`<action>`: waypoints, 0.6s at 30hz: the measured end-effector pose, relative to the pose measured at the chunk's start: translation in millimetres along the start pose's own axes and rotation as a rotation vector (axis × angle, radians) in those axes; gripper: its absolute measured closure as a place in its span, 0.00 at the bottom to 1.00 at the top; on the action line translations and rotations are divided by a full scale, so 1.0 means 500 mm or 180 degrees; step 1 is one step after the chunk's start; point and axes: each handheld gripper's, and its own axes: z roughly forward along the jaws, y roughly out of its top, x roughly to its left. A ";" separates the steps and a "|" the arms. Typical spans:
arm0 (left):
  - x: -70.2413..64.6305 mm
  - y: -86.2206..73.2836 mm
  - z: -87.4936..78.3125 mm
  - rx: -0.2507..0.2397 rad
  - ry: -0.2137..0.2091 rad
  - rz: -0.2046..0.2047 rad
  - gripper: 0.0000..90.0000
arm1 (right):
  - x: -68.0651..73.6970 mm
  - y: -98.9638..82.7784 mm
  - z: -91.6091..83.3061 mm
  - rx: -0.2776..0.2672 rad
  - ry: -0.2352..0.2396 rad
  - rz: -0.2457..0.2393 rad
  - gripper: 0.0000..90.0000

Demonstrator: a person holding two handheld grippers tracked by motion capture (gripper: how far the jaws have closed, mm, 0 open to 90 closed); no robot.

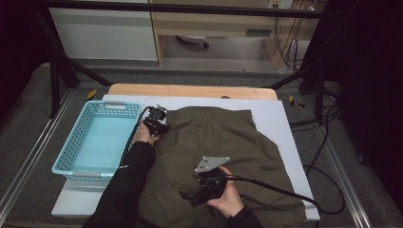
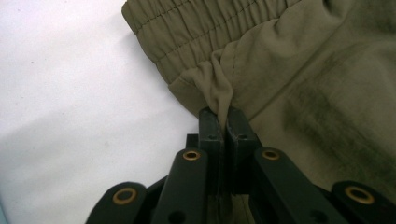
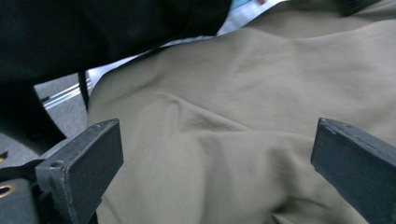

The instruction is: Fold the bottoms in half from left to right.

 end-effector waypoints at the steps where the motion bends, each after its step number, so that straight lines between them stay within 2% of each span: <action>1: 0.000 0.000 0.000 0.0003 0.0000 0.0004 0.95 | 0.005 0.002 0.010 0.0041 0.0012 -0.0033 0.03; 10: -0.002 0.002 0.000 0.0027 0.0010 0.0048 0.95 | 0.050 0.015 0.090 0.0212 0.0178 -0.0144 0.05; 18: -0.002 0.002 0.001 0.0018 0.0012 0.0059 0.95 | 0.078 0.018 0.140 0.0291 0.0297 -0.0191 0.10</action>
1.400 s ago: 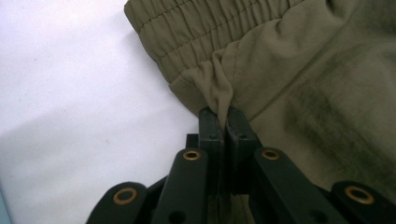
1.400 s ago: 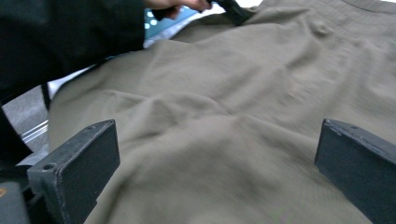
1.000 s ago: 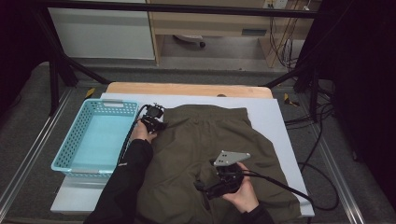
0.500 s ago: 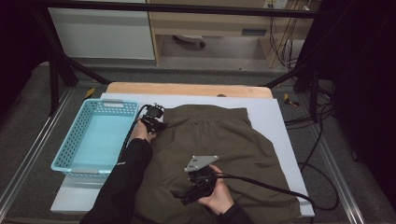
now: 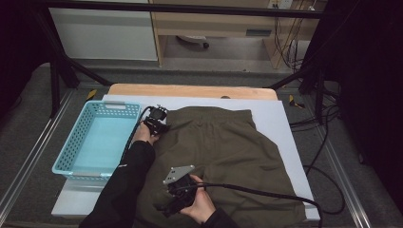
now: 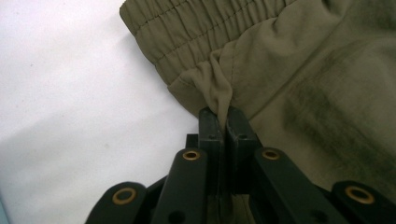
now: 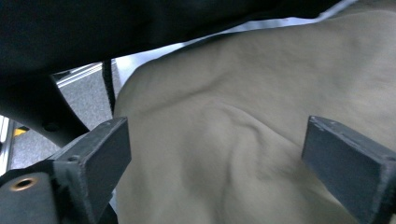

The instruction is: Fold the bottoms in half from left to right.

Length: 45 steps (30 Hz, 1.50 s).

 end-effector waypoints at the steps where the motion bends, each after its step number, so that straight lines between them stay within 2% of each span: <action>1: 0.000 0.000 0.000 -0.0003 -0.0001 -0.0001 0.95 | 0.003 0.002 0.006 0.0008 0.0008 -0.0003 0.11; 3: 0.000 0.000 0.000 -0.0007 0.0001 -0.0005 0.95 | 0.006 0.006 0.019 0.0005 0.0045 -0.0019 0.13; 7: 0.000 -0.001 0.000 -0.0009 0.0001 -0.0001 0.95 | 0.006 0.015 0.043 0.0040 0.0023 -0.0106 0.18; 10: 0.000 -0.001 0.000 -0.0015 0.0005 0.0002 0.95 | 0.001 0.021 0.063 0.0131 -0.0015 -0.0117 0.21; 13: 0.000 -0.001 0.000 -0.0016 0.0004 0.0007 0.95 | -0.001 0.022 0.080 0.0192 0.0011 -0.0124 0.22; 16: -0.001 -0.001 0.000 -0.0014 0.0010 0.0016 0.95 | 0.006 0.021 0.088 0.0197 -0.0027 -0.0252 0.27; 18: -0.001 -0.001 0.000 -0.0012 0.0017 0.0021 0.95 | 0.013 0.021 0.088 0.0209 -0.0079 -0.0330 0.36; 21: -0.002 -0.001 0.000 -0.0012 0.0023 0.0024 0.95 | 0.019 0.021 0.083 0.0268 -0.0207 -0.0453 0.60; 24: -0.003 -0.001 0.000 -0.0011 0.0032 0.0030 0.95 | 0.016 0.024 0.079 0.0308 -0.0198 -0.0420 0.84; 27: -0.004 -0.001 0.000 -0.0009 0.0041 0.0043 0.95 | 0.013 0.026 0.078 0.0346 -0.0166 -0.0317 0.99; 30: -0.004 -0.001 0.000 -0.0011 0.0050 0.0051 0.95 | 0.013 0.029 0.077 0.0376 -0.0165 -0.0252 1.00; 35: -0.006 -0.001 0.000 -0.0015 0.0065 0.0056 0.95 | 0.008 0.037 0.056 0.0360 -0.0384 -0.0341 1.00; 38: -0.007 -0.001 0.000 -0.0010 0.0082 0.0067 0.95 | -0.004 0.038 0.052 0.0387 -0.0509 -0.0394 1.00; 41: -0.006 -0.002 0.000 -0.0017 0.0068 0.0057 0.95 | -0.016 0.029 0.060 0.0438 -0.0458 -0.0353 1.00; 45: -0.005 -0.002 0.000 -0.0023 0.0057 0.0059 0.95 | -0.023 0.030 0.049 0.0342 -0.0381 -0.0243 0.96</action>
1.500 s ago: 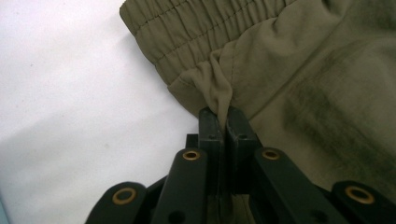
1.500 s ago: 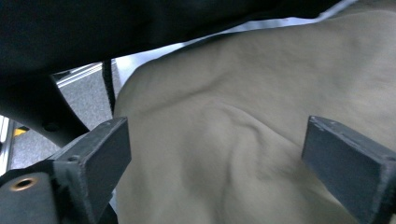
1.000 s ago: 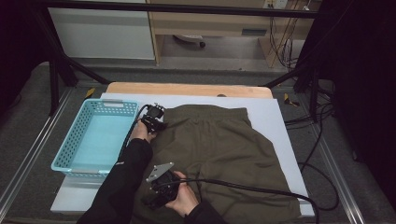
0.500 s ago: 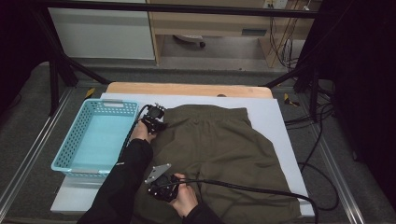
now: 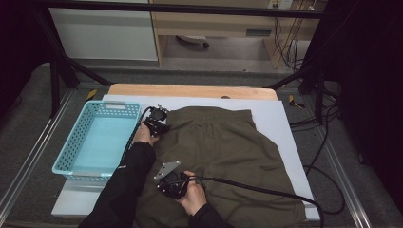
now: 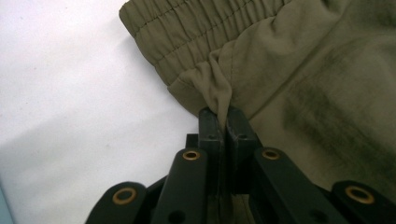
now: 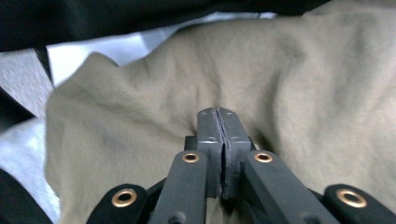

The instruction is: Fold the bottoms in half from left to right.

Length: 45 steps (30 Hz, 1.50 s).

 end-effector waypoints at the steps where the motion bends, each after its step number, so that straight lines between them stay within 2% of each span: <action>1: 0.001 0.000 0.000 -0.0001 -0.0006 -0.0006 0.95 | 0.001 0.002 -0.005 -0.0046 0.0025 0.0023 0.89; 2: 0.001 0.000 0.000 -0.0001 -0.0008 -0.0010 0.95 | 0.002 0.004 -0.009 -0.0115 0.0069 0.0031 0.81; 5: 0.000 0.000 0.000 0.0002 -0.0001 -0.0001 0.95 | 0.013 0.009 -0.011 -0.0292 0.0293 0.0060 0.67; 7: 0.000 0.000 0.000 0.0001 -0.0004 0.0000 0.95 | 0.018 0.008 -0.007 -0.0353 0.0401 0.0076 0.57; 8: 0.001 0.000 0.000 0.0000 -0.0006 0.0000 0.95 | 0.020 0.007 -0.002 -0.0356 0.0407 0.0049 0.51; 11: 0.000 0.000 0.000 0.0001 -0.0002 0.0002 0.95 | 0.027 0.005 0.016 -0.0255 0.0444 0.0000 0.45; 14: 0.001 0.000 0.000 -0.0002 -0.0013 -0.0009 0.95 | 0.033 0.003 0.033 -0.0193 0.0366 -0.0119 0.40; 15: 0.001 0.000 0.000 -0.0002 -0.0013 -0.0011 0.95 | 0.036 0.003 0.037 -0.0178 0.0349 -0.0108 0.39; 18: 0.001 0.000 0.000 -0.0001 -0.0016 -0.0015 0.95 | 0.043 0.004 0.046 -0.0246 0.0293 -0.0133 0.45; 20: 0.002 0.000 0.000 -0.0001 -0.0017 -0.0022 0.95 | 0.046 0.007 0.047 -0.0216 0.0160 -0.0239 0.61; 23: 0.002 0.000 -0.001 0.0003 -0.0022 -0.0039 0.95 | 0.045 0.010 0.046 -0.0196 0.0113 -0.0265 0.79; 26: 0.001 -0.001 0.000 -0.0004 -0.0014 -0.0039 0.95 | 0.047 0.008 0.043 -0.0189 0.0151 -0.0245 0.95; 31: -0.003 -0.003 -0.001 -0.0034 0.0035 -0.0022 0.96 | 0.044 0.008 0.041 -0.0187 0.0169 -0.0201 0.98; 35: -0.006 -0.001 -0.003 -0.0020 0.0072 -0.0064 0.97 | 0.039 0.010 0.030 -0.0164 0.0192 -0.0123 0.98; 39: -0.012 0.007 -0.012 0.0022 0.0160 -0.0208 0.97 | 0.027 0.010 0.001 -0.0177 0.0189 -0.0092 0.98; 45: -0.016 0.017 -0.044 -0.0093 0.0145 -0.0369 0.97 | 0.009 0.008 -0.054 -0.0256 0.0140 -0.0105 0.98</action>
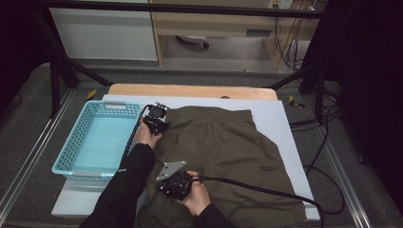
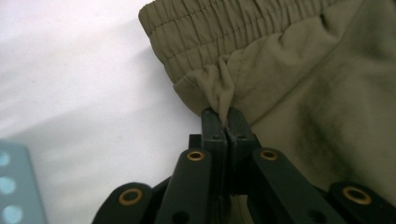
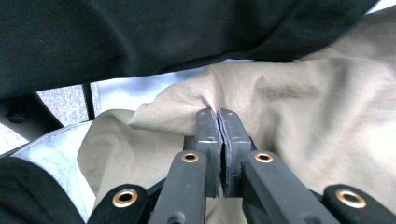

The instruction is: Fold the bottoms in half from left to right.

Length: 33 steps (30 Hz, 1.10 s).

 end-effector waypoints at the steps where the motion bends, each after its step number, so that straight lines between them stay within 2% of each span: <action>1: 0.000 0.002 -0.005 -0.0014 -0.0035 -0.0054 0.97 | -0.003 0.000 -0.009 -0.0011 0.0004 0.0008 0.98; 7: -0.006 0.011 -0.035 -0.0103 -0.0122 -0.0098 0.97 | -0.015 0.006 -0.058 -0.0093 0.0002 0.0012 0.98; 11: -0.012 0.019 -0.058 -0.0155 -0.0166 -0.0059 0.98 | -0.019 0.014 -0.089 -0.0138 0.0040 -0.0017 0.98; 14: -0.015 0.026 -0.075 -0.0194 -0.0210 -0.0077 0.98 | -0.021 0.021 -0.111 -0.0196 0.0050 -0.0023 0.98; 20: -0.022 0.045 -0.108 -0.0245 -0.0216 -0.0033 0.98 | -0.024 0.035 -0.149 -0.0296 0.0155 -0.0039 0.98; 26: -0.015 0.059 -0.129 -0.0278 -0.0272 -0.0103 0.98 | -0.033 0.050 -0.176 -0.0412 0.0194 -0.0007 0.99; 33: 0.005 0.077 -0.167 -0.0329 -0.0268 -0.0171 0.98 | -0.040 0.076 -0.199 -0.0529 0.0255 -0.0002 0.98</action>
